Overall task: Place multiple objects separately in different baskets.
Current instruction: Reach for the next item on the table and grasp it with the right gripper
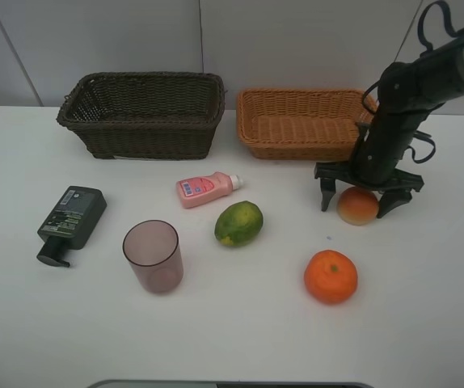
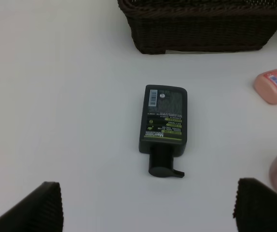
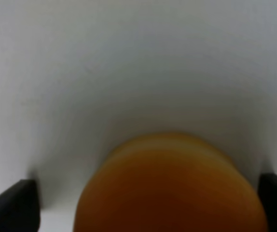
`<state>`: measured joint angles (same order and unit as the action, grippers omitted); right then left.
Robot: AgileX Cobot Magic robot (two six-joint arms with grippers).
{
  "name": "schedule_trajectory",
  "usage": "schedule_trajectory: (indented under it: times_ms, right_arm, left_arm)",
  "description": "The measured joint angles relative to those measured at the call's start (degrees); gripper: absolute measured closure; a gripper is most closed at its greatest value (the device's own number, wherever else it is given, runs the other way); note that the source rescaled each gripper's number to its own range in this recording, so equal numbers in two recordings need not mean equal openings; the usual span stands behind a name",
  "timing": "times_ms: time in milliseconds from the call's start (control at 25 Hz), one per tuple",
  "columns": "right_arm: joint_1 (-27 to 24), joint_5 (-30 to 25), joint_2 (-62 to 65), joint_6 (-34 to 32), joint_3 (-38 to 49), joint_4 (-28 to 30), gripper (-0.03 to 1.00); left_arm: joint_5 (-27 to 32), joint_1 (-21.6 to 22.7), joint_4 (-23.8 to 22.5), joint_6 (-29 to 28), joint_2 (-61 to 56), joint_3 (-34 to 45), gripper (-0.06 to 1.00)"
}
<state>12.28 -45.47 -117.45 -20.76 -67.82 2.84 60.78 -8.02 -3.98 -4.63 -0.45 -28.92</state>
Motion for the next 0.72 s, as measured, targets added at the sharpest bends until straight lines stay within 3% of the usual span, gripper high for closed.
schedule_trajectory:
  times_ms: [80, 120, 160, 240, 280, 720]
  right_arm:
    - [0.00, 0.05, -0.05, 0.00, 0.00, 0.00, 0.06]
    - [0.00, -0.01, -0.07, 0.00, 0.00, 0.00, 0.17]
    - [0.00, 0.00, -0.07, 0.00, 0.00, 0.00, 0.33]
    - [0.00, 0.00, -0.07, 0.00, 0.00, 0.00, 0.86]
    - [0.00, 0.00, -0.07, 0.00, 0.00, -0.08, 0.97]
    - [0.00, 0.00, -0.11, 0.00, 0.00, -0.13, 0.95]
  left_arm:
    - [0.00, 0.00, 0.00, 0.00, 0.00, 0.00, 0.03]
    - [0.00, 0.00, 0.00, 0.00, 0.00, 0.00, 0.03]
    - [0.00, 0.00, 0.00, 0.00, 0.00, 0.00, 0.03]
    - [0.00, 0.00, 0.00, 0.00, 0.00, 0.00, 0.03]
    - [0.00, 0.00, 0.00, 0.00, 0.00, 0.00, 0.03]
    - [0.00, 0.00, 0.00, 0.00, 0.00, 0.00, 0.03]
